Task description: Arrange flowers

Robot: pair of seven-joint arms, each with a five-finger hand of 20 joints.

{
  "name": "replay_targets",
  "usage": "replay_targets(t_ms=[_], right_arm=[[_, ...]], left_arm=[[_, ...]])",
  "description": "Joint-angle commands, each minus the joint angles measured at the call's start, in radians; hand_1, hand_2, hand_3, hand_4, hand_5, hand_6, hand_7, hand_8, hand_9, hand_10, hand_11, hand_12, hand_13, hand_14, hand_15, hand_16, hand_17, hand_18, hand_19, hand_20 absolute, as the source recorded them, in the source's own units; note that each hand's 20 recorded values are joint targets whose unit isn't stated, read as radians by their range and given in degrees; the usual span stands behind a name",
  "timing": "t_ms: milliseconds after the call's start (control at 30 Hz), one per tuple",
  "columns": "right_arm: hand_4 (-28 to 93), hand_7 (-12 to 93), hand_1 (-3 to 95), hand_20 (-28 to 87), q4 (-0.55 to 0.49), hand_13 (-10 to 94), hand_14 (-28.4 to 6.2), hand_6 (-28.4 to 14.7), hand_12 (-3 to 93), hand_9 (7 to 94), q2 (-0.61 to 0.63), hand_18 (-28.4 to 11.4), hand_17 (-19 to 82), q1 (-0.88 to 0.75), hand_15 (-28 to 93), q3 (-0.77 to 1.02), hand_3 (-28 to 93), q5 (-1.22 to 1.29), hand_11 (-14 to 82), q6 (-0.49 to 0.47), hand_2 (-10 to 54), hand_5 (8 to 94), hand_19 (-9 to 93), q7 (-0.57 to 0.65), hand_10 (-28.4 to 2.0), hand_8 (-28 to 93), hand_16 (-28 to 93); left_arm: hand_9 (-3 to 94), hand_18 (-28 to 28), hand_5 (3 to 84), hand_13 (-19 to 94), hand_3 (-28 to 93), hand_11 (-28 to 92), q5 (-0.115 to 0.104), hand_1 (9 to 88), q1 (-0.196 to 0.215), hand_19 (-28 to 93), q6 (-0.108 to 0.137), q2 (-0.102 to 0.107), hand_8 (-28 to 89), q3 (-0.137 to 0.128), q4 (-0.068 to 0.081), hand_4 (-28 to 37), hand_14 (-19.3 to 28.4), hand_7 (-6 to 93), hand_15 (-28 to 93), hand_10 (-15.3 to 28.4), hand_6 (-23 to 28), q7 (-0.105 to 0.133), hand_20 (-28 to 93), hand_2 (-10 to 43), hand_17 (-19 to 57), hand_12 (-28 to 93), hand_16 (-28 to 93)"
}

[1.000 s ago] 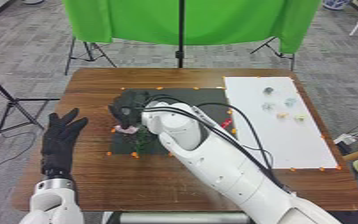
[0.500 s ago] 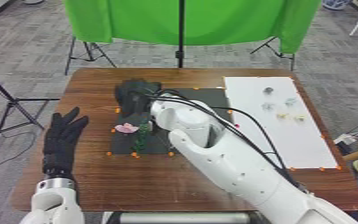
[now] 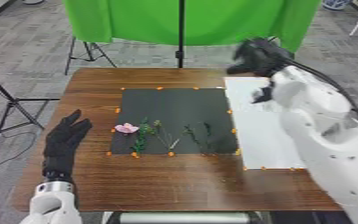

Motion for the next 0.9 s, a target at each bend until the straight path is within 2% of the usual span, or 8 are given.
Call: replay_targets(t_ms=[33,267,533,567,667,733,767,900], right_arm=[[-17,12,33.2,56,0.165,84,-4.0,-0.6,18.3,69.5,0.035,-13.0,58,-0.195,57,0.116,62,-0.092,11.1,0.034,-9.5,62.4,93,0.069,-16.2,-7,31],[-17,13,34.0,57,0.217,83,-4.9,0.6,19.6,71.3,0.014,-13.5,59,-0.227,61,0.144,63,-0.096,13.4,0.040,-9.5,63.4,93,0.078,-15.8,-7,33],[-17,14,36.6,58,0.236,84,-4.7,0.7,19.9,73.3,-0.006,-13.2,59,-0.262,62,0.141,64,-0.111,14.6,0.037,-9.5,64.0,93,0.098,-15.5,-8,33],[-17,14,37.9,58,0.248,84,-4.6,0.7,20.0,73.4,-0.007,-13.1,59,-0.267,62,0.132,64,-0.118,14.7,0.075,-9.5,64.1,93,0.103,-15.5,-8,32],[-17,16,49.8,57,0.286,85,-3.1,0.4,22.8,76.6,-0.010,-11.7,61,-0.283,62,0.116,63,-0.125,14.7,0.212,-9.5,66.2,93,0.112,-13.8,-3,32],[-13,16,61.9,55,0.296,88,-2.0,-1.5,32.1,84.9,-0.010,-10.4,63,-0.289,60,0.117,54,-0.117,7.4,0.252,-9.5,73.2,93,0.105,-10.9,8,32],[-13,16,65.1,55,0.297,89,-1.8,-2.0,33.7,87.6,-0.007,-9.8,64,-0.289,60,0.116,53,-0.110,6.6,0.270,-9.5,76.2,93,0.101,-10.2,10,33],[-13,17,67.5,53,0.242,92,-1.2,-2.0,35.4,91.1,0.005,-9.1,67,-0.270,58,0.129,54,-0.111,6.8,0.346,-9.5,79.8,93,0.107,-9.2,11,33]], left_arm=[[47.7,13.2,43.8,39,66,18,0.011,23.2,0.016,16,-0.019,-0.013,-7,-0.002,0.001,-26.4,15.2,9.7,15,13.2,4.1,-0.018,27,2.9,9.5,12,3],[47.8,13.1,43.8,39,65,18,0.012,23.2,0.015,15,-0.020,-0.018,-7,0.002,0.002,-26.1,15.1,9.6,14,13.2,4.1,-0.020,27,3.0,9.5,12,3],[47.7,13.1,43.7,39,65,18,0.016,23.2,0.015,15,-0.029,-0.021,-7,0.005,0.003,-26.0,15.2,9.7,14,13.2,4.0,-0.032,27,3.0,9.4,12,3],[47.7,13.1,43.7,39,65,18,0.015,23.1,0.015,15,-0.028,-0.021,-7,0.005,0.003,-26.0,15.3,9.7,14,13.2,4.0,-0.032,27,2.9,9.4,12,3],[47.7,13.1,43.7,39,65,18,0.016,23.2,0.015,15,-0.029,-0.022,-7,0.003,0.002,-26.1,15.3,9.8,14,13.2,4.0,-0.035,27,3.0,9.4,12,3],[47.8,13.1,43.7,39,65,18,0.015,23.1,0.019,15,-0.027,-0.022,-7,0.001,-0.001,-26.0,15.3,9.8,14,13.2,4.0,-0.036,27,3.0,9.4,12,3],[47.8,13.1,43.7,39,65,18,0.015,23.1,0.022,15,-0.025,-0.022,-7,0.000,-0.002,-26.0,15.3,9.8,14,13.2,4.0,-0.035,27,3.0,9.4,12,3],[47.8,13.1,43.6,39,65,18,0.014,23.0,0.025,16,-0.022,-0.023,-7,0.000,-0.003,-26.0,15.3,9.8,14,13.3,4.0,-0.031,27,2.9,9.4,12,3]])
